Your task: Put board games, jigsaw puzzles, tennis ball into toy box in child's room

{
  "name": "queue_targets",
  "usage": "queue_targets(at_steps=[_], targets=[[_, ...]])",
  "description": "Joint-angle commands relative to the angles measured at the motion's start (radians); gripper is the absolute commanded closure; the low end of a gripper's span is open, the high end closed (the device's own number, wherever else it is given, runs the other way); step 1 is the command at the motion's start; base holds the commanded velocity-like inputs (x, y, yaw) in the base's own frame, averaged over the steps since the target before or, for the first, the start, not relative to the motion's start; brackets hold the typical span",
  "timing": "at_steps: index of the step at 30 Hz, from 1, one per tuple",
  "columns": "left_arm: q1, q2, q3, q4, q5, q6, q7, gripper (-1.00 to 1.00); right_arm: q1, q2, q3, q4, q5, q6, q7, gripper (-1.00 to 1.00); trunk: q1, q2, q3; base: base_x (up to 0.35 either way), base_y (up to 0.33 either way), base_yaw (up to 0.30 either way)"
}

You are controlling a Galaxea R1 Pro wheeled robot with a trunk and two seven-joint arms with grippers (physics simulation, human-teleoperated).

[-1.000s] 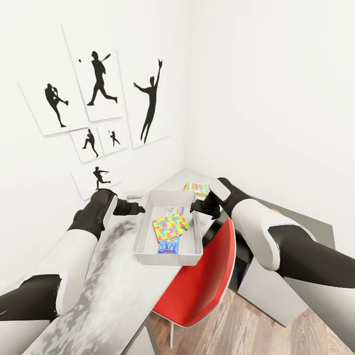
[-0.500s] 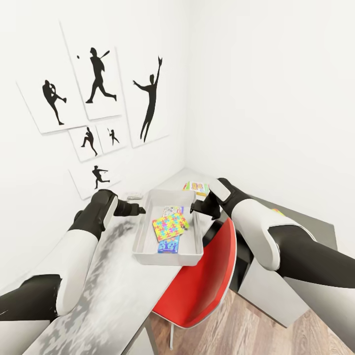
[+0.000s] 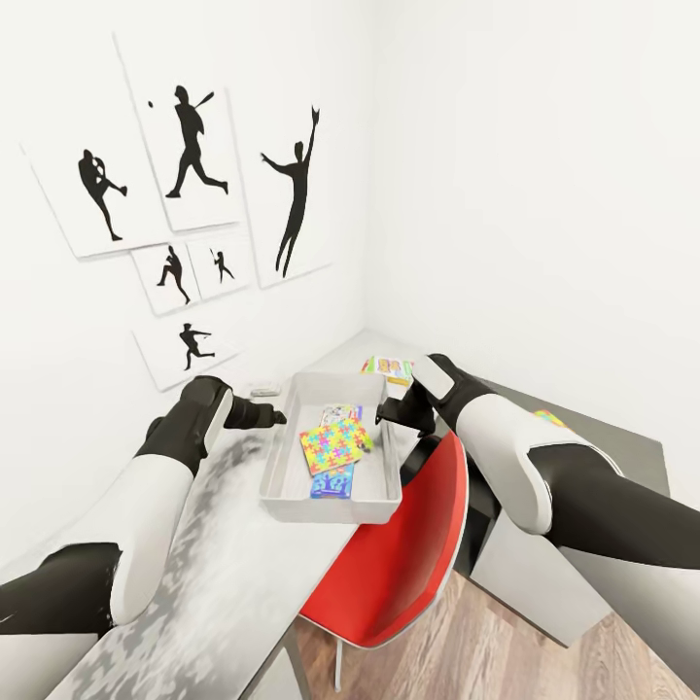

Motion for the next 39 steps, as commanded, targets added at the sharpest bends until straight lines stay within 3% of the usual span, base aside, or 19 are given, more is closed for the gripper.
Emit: queue_targets(at_steps=[1,12,33,39], targets=[[0.000,-0.001,0.005,-0.001,-0.010,0.004,-0.008,-1.00,0.000,0.000,0.005,-0.001,-0.011,0.002,-0.009,-1.00,0.004,-0.009,-0.005,0.000,0.000,0.000],[0.002,0.000,0.006,-0.001,-0.008,0.002,-0.009,-1.00,0.000,0.000,0.051,-0.001,-0.010,0.002,-0.008,-1.00,0.046,-0.086,-0.039,0.000,0.000,0.000],[0.007,0.010,0.008,0.009,-0.012,-0.008,-0.015,-1.00,0.000,0.000,0.054,-0.001,-0.010,0.002,-0.006,-1.00,0.127,-0.233,-0.105,0.000,0.000,0.000],[0.012,0.010,0.008,0.011,-0.014,-0.008,-0.015,-1.00,0.000,0.000,0.055,-0.001,-0.010,0.002,-0.006,-1.00,0.127,-0.233,-0.105,0.000,0.000,0.000]])
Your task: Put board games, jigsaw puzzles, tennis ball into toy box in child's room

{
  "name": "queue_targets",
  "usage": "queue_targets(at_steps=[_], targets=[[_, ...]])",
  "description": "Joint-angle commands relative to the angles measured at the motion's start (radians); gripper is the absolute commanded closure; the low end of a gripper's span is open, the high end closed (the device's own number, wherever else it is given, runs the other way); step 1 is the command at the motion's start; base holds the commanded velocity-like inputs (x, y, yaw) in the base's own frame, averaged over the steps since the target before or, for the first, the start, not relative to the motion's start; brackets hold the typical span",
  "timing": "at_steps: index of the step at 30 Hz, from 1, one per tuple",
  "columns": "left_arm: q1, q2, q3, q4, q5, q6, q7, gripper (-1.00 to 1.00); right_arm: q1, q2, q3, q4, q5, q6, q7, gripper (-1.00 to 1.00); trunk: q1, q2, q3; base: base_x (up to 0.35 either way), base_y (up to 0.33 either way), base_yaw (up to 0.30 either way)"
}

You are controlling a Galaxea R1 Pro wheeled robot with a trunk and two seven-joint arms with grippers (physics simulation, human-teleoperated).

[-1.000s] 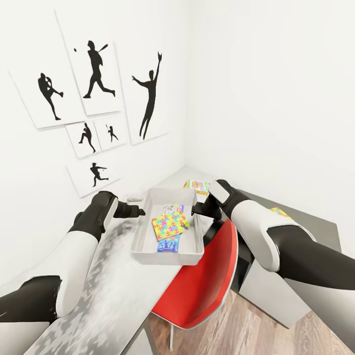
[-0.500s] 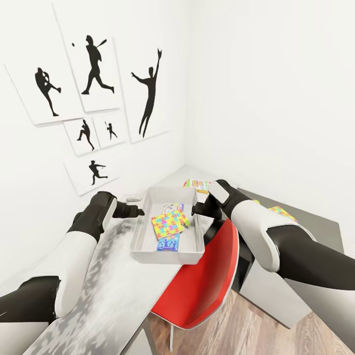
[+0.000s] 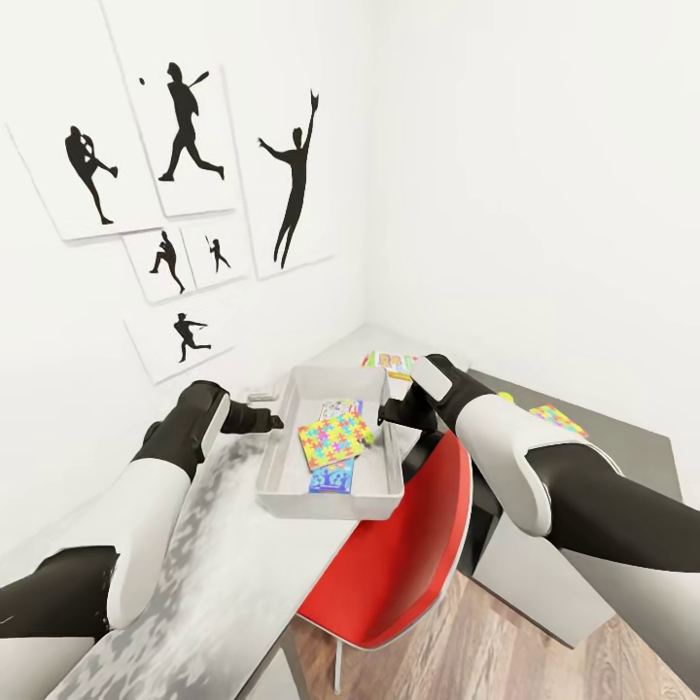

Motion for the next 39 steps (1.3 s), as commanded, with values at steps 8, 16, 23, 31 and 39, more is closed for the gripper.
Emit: queue_targets(at_steps=[8,16,23,31,39], targets=[[0.008,-0.001,0.005,-0.001,-0.011,0.004,-0.008,-1.00,-0.001,0.000,0.006,-0.001,-0.011,0.003,-0.008,-1.00,0.000,-0.001,-0.001,0.000,0.000,0.000],[0.010,-0.001,0.004,0.001,-0.011,0.004,-0.008,-1.00,-0.001,0.000,0.007,-0.001,-0.011,0.003,-0.008,-1.00,0.000,-0.001,-0.001,0.000,0.000,0.000],[0.010,-0.001,0.005,0.033,-0.010,0.004,-0.003,-1.00,-0.001,0.000,0.007,-0.001,-0.011,0.003,-0.008,-1.00,0.000,-0.001,-0.001,0.000,0.000,0.000],[0.010,-0.002,0.005,0.058,-0.009,0.006,0.000,-1.00,-0.001,0.000,0.007,-0.001,-0.011,0.003,-0.008,-1.00,0.000,-0.001,-0.001,0.000,0.000,0.000],[0.010,-0.001,0.005,0.061,-0.010,0.007,0.002,-1.00,0.006,0.000,0.008,-0.001,-0.011,0.001,-0.009,-1.00,0.000,-0.001,-0.001,0.000,0.000,0.000]])
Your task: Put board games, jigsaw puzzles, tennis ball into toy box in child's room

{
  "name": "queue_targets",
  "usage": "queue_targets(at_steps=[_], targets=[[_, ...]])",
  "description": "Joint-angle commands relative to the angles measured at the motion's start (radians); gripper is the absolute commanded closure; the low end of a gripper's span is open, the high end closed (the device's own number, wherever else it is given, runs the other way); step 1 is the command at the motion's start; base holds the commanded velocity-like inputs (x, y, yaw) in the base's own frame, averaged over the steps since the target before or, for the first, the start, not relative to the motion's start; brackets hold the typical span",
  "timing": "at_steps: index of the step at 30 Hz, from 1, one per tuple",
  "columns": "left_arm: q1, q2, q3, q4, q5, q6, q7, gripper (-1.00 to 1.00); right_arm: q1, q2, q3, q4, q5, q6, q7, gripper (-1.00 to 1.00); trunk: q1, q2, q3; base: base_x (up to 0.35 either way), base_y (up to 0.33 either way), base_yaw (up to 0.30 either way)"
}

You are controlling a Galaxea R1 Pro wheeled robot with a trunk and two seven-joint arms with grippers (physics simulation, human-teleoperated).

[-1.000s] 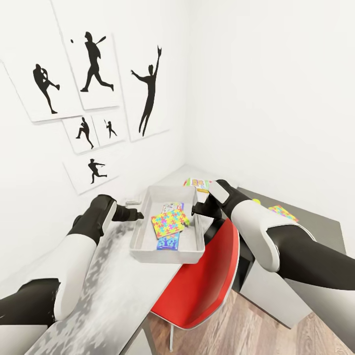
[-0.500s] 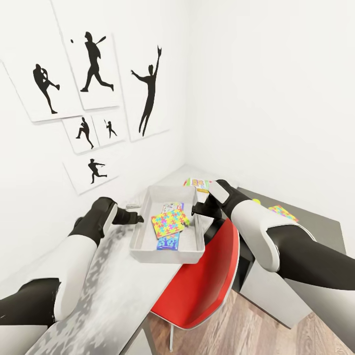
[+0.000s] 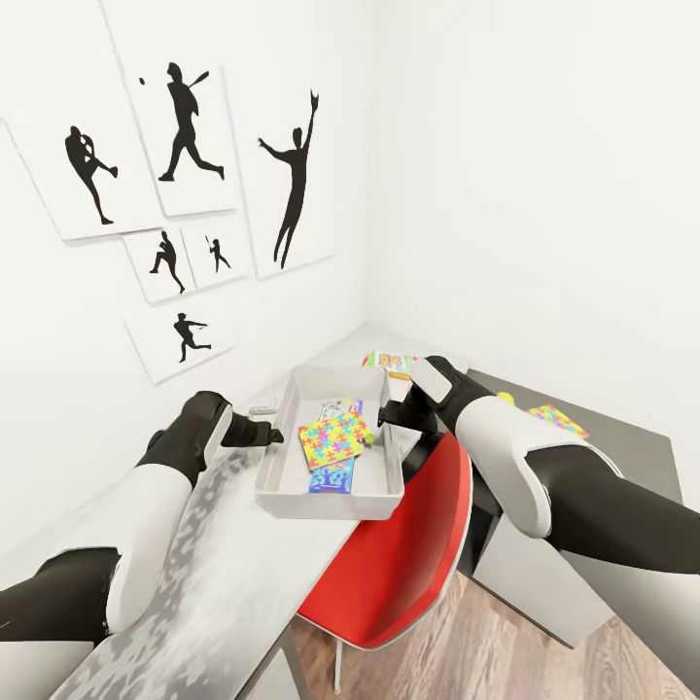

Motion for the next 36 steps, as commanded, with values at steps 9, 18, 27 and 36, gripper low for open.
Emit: queue_targets(at_steps=[9,18,27,36], targets=[[-0.001,-0.001,0.005,0.000,-0.010,0.002,-0.009,-1.00,0.020,0.000,0.015,-0.001,-0.009,-0.026,-0.006,-1.00,0.000,-0.001,-0.001,0.000,0.000,0.000],[0.000,-0.002,0.003,0.002,-0.011,0.002,-0.008,-1.00,0.031,0.000,0.088,-0.001,0.005,-0.061,0.005,-1.00,0.000,-0.001,-0.001,0.000,0.000,0.000],[0.001,-0.001,0.004,0.003,-0.011,0.001,-0.009,-1.00,0.032,0.000,0.098,-0.001,0.045,-0.077,0.095,-1.00,0.000,-0.001,-0.001,0.000,0.000,0.000],[0.001,-0.001,0.004,0.004,-0.011,0.001,-0.009,-1.00,0.032,0.000,0.098,-0.001,0.071,-0.083,0.104,-1.00,0.000,-0.001,-0.001,0.000,0.000,0.000]])
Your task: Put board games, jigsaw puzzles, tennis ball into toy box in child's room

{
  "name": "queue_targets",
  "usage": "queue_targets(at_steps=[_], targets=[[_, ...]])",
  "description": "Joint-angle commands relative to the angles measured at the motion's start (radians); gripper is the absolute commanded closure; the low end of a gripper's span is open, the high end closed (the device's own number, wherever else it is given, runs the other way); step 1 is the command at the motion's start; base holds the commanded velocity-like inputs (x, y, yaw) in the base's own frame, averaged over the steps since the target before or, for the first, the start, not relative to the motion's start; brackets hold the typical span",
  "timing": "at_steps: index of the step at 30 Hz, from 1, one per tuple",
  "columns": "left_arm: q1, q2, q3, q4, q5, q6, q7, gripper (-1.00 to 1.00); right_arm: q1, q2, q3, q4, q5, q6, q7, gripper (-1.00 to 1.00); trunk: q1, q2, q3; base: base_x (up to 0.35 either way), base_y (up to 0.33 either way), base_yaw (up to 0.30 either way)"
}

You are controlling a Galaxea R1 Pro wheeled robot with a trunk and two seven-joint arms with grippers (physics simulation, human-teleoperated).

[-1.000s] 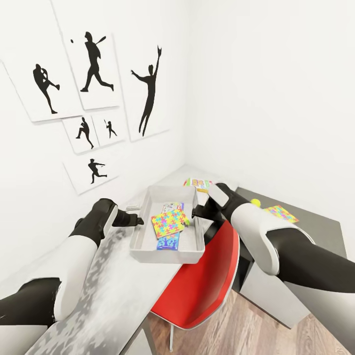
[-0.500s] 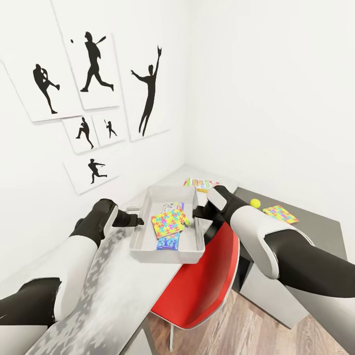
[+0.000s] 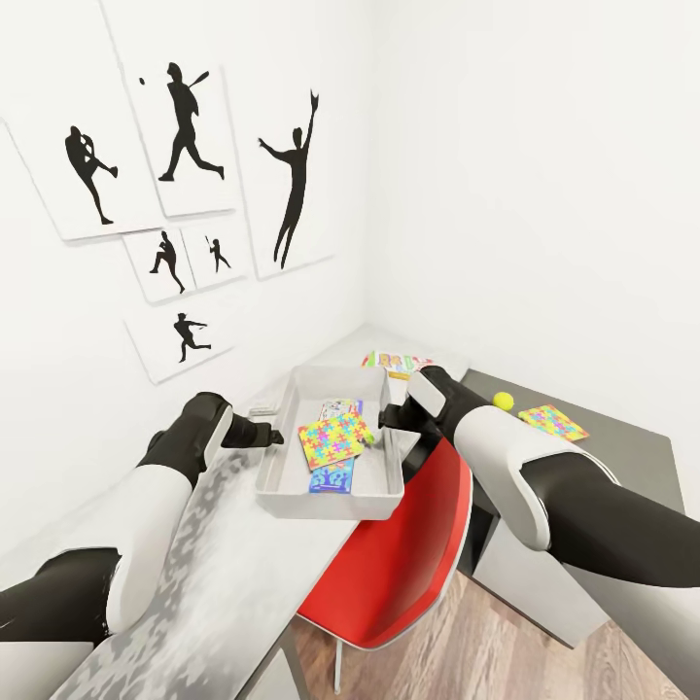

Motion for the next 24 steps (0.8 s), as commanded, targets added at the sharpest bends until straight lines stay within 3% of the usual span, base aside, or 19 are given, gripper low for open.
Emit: queue_targets(at_steps=[1,24], targets=[[-0.001,-0.001,0.005,-0.001,-0.010,0.004,-0.009,-1.00,0.000,0.000,0.006,-0.001,-0.010,0.003,-0.008,-1.00,0.000,-0.001,-0.001,0.000,0.000,0.000],[0.001,-0.002,0.005,-0.001,-0.009,0.004,-0.012,-1.00,0.030,0.000,0.007,-0.001,-0.007,0.003,-0.007,-1.00,0.000,-0.001,-0.001,0.000,0.000,0.000]])
